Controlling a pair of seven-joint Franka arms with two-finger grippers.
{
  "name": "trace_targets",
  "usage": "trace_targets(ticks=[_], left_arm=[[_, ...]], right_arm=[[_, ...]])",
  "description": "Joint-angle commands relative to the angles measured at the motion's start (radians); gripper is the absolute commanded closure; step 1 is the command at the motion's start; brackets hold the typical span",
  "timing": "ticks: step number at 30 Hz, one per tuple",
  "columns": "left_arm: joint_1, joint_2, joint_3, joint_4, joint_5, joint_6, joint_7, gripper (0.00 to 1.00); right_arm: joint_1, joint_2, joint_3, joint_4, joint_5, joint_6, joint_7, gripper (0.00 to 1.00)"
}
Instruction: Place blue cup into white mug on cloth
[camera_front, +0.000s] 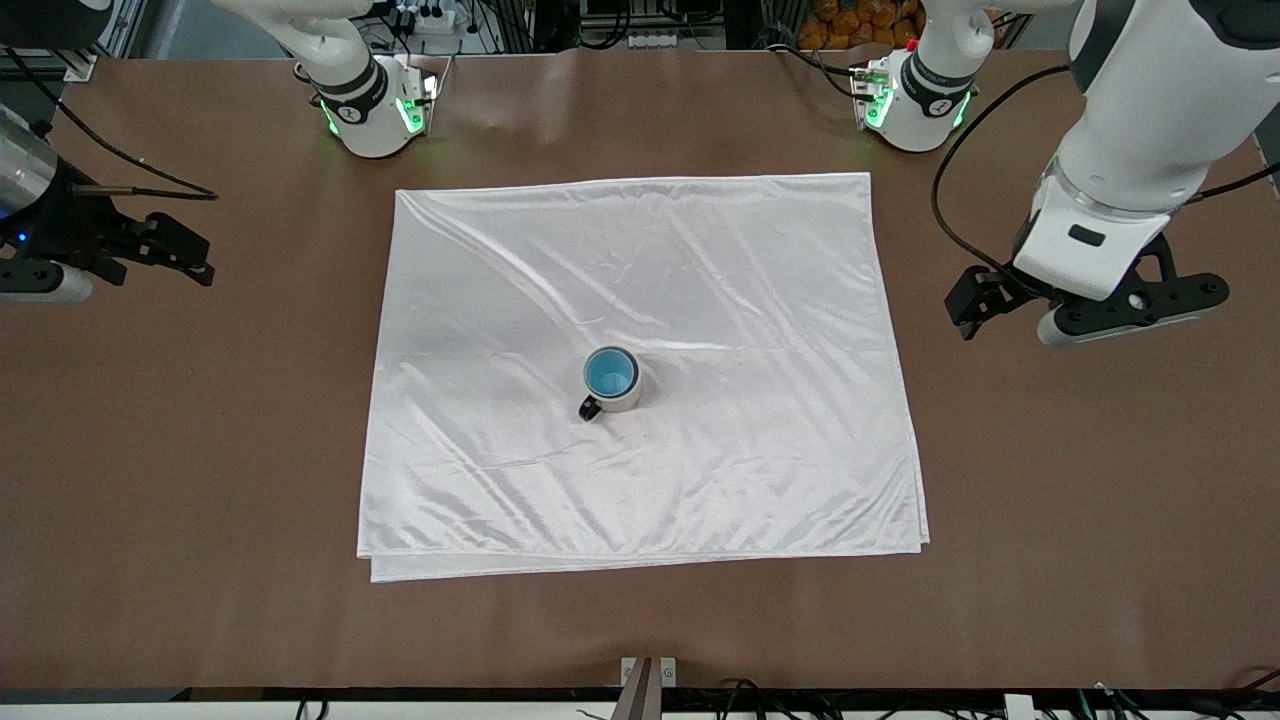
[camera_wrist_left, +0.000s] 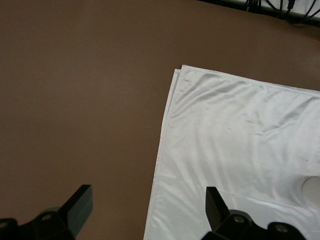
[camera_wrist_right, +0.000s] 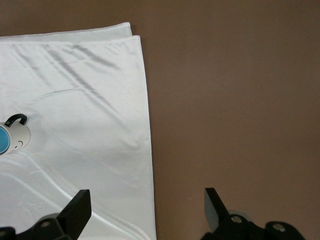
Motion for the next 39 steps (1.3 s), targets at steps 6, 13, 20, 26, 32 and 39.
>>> trace_targets(ticks=[6, 13, 20, 26, 32, 39], left_arm=[[0.032, -0.063, -0.011, -0.051, -0.026, 0.019, 0.017, 0.0], [0.029, -0.092, 0.0, -0.057, -0.029, 0.019, 0.019, 0.0], [0.038, -0.101, 0.029, -0.072, -0.03, 0.02, 0.138, 0.0], [0.061, -0.118, 0.032, -0.075, -0.03, 0.019, 0.174, 0.0], [0.055, -0.131, 0.058, -0.081, -0.03, 0.019, 0.181, 0.0], [0.051, -0.129, 0.079, -0.077, -0.03, 0.017, 0.229, 0.0]], right_arm=[[-0.023, -0.019, 0.007, -0.005, 0.019, -0.012, -0.056, 0.0], [-0.025, -0.019, -0.001, -0.005, 0.082, -0.009, -0.058, 0.0], [-0.023, -0.019, -0.007, -0.005, 0.084, -0.004, -0.058, 0.0], [-0.018, -0.019, -0.009, -0.005, 0.076, -0.008, -0.056, 0.0], [-0.018, -0.019, -0.007, -0.005, 0.074, -0.008, -0.056, 0.0], [-0.014, -0.021, -0.009, -0.006, 0.074, -0.008, -0.055, 0.0]])
